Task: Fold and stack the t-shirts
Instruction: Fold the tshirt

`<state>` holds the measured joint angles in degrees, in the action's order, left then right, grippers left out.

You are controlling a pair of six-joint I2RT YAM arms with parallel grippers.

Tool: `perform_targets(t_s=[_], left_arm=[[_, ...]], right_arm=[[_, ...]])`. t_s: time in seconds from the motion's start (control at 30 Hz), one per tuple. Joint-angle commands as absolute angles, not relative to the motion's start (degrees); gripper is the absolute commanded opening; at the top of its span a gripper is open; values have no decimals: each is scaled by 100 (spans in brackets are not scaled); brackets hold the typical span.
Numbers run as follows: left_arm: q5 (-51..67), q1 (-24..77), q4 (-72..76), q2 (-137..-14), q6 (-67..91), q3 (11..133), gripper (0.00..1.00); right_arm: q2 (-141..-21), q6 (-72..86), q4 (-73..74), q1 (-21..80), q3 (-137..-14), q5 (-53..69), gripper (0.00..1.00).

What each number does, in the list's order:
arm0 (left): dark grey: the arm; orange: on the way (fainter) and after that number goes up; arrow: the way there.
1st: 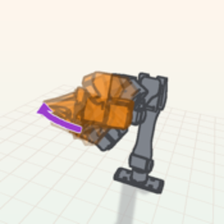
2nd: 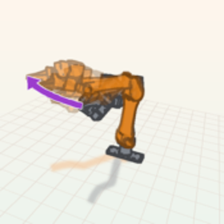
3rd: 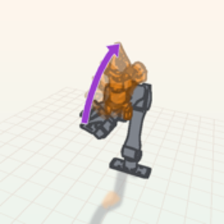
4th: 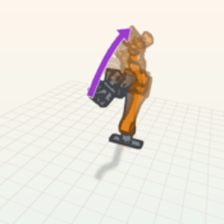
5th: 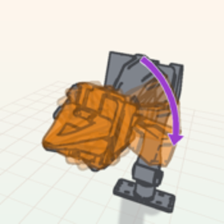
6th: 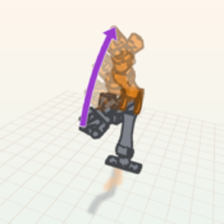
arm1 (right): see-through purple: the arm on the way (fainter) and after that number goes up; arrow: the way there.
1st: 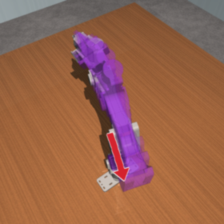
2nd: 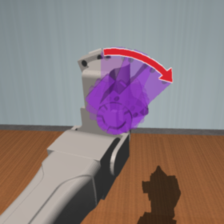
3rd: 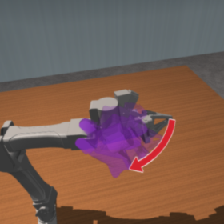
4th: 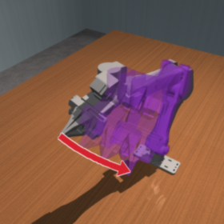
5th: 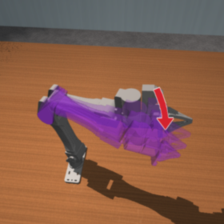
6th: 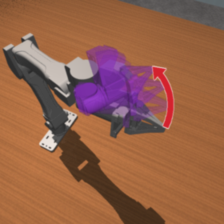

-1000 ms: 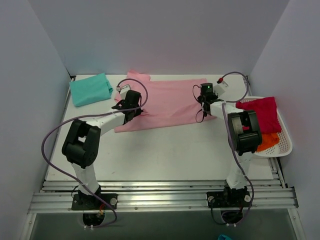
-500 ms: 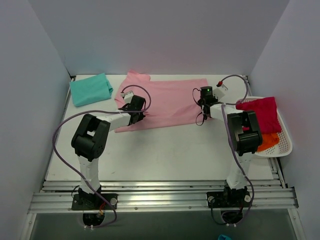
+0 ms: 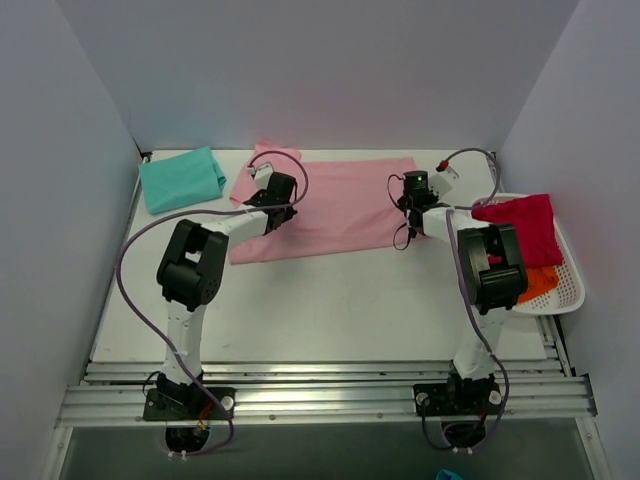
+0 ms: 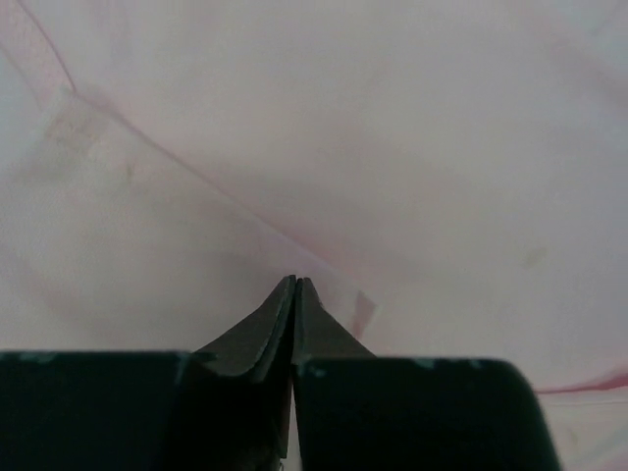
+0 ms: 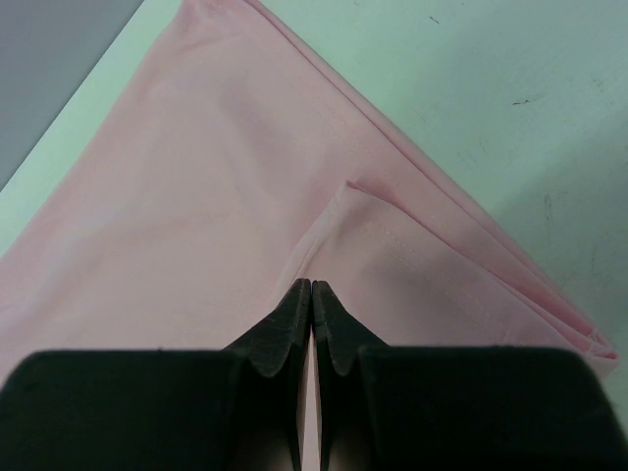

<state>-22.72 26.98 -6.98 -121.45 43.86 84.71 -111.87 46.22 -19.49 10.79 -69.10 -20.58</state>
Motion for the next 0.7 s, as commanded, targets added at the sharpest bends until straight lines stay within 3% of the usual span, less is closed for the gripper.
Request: perform_targets(t_s=[0.0, 0.03, 0.1, 0.13, 0.17, 0.2, 0.23, 0.3, 0.67], left_arm=[[-2303, 2549, -554, -12462, 4132, 9043, 11], [-2268, 2523, -580, -12559, 4087, 9166, 16], [-2241, 2417, -694, -12770, 3956, 9535, 38], [-2293, 2400, -729, -12692, 3938, 9562, 48], [-2329, 2373, -625, -12552, 3938, 9328, 66], [-2373, 2373, -476, -12394, 3868, 9090, 73], [-2408, 2373, -109, -11958, 3858, 8801, 81], [-2469, 2382, 341, -11490, 3867, 8012, 92], [-3260, 2680, 9, -9019, 4895, 5609, 94]], right_arm=[[-11003, 4527, -2013, 1011, -6917, -2206, 0], [-11030, 4509, -2021, 1002, -6943, -2206, 0], [-11048, 4491, -2030, 993, -6943, -2136, 7], [-11022, 4456, -2100, 993, -6874, -2127, 37], [-10926, 4456, -2144, 993, -6821, -2136, 55], [-10864, 4456, -2179, 1002, -6751, -2171, 70], [-10776, 4473, -2214, 1002, -6672, -2214, 95], [-10505, 4526, -2154, 1028, -6478, -2459, 100], [-8756, 5290, -1214, 1458, -5108, -3313, 100]])
